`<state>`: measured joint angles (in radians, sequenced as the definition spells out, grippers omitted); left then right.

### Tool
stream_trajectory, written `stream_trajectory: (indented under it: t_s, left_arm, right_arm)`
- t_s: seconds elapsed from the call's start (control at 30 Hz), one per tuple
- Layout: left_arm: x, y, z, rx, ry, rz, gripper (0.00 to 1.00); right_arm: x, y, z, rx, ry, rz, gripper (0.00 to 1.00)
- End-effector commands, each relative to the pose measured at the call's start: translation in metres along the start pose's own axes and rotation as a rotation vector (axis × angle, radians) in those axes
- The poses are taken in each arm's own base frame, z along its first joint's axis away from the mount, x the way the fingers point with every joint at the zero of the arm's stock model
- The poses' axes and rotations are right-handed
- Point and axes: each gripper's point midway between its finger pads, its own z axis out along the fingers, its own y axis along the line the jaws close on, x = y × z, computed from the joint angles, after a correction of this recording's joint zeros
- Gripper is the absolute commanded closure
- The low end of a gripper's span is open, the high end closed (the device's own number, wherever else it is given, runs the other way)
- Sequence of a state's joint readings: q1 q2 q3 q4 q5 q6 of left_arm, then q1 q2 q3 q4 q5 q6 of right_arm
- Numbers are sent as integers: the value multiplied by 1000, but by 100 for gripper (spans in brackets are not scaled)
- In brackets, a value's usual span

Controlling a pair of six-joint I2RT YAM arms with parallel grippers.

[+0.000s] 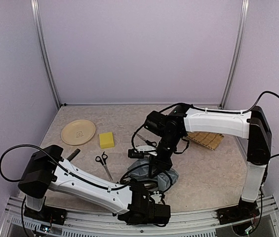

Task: Sort the hair-cutting tools
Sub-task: Place the electric hair clipper in the kit bag.

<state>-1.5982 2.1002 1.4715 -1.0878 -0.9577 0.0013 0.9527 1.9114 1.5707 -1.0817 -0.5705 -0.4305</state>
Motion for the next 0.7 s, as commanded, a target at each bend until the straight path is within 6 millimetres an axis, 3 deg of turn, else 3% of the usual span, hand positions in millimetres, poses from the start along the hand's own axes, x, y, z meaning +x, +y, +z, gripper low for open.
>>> stream_trajectory:
  t_s: [0.0,0.17,0.4,0.67]
  left_arm:
    - [-11,23,4,-122,9,-1,97]
    - [-34,35,-10,-194,-90,0,97]
    - [-40,36,-14,-290,-213,19,92]
    - [-39,23,17,-249,-235,-48,86]
  right_arm:
    - [-6,21,3,-116,-27,-7,100]
    - [-4,26,6,-158,-22,-22,100]
    - [3,46,6,-270,-36,-81,100]
    - [25,36,23,-260,23,-125,100]
